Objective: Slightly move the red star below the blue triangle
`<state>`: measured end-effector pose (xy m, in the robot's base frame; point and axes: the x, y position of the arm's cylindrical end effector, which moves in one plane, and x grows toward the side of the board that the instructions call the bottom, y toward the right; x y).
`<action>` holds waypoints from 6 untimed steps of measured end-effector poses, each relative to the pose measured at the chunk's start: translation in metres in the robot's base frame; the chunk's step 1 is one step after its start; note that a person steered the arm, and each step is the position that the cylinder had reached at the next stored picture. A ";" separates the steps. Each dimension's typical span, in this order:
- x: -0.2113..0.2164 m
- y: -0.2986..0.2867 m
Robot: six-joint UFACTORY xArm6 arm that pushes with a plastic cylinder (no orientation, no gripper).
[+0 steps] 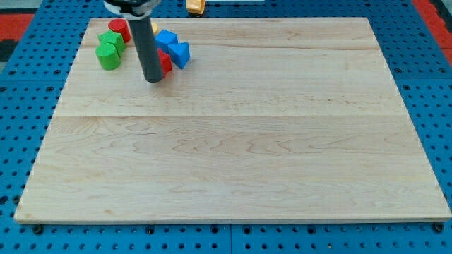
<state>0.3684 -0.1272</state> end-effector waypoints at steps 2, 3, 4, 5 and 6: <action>-0.022 -0.041; -0.052 -0.041; -0.055 -0.015; -0.017 -0.006; -0.002 0.024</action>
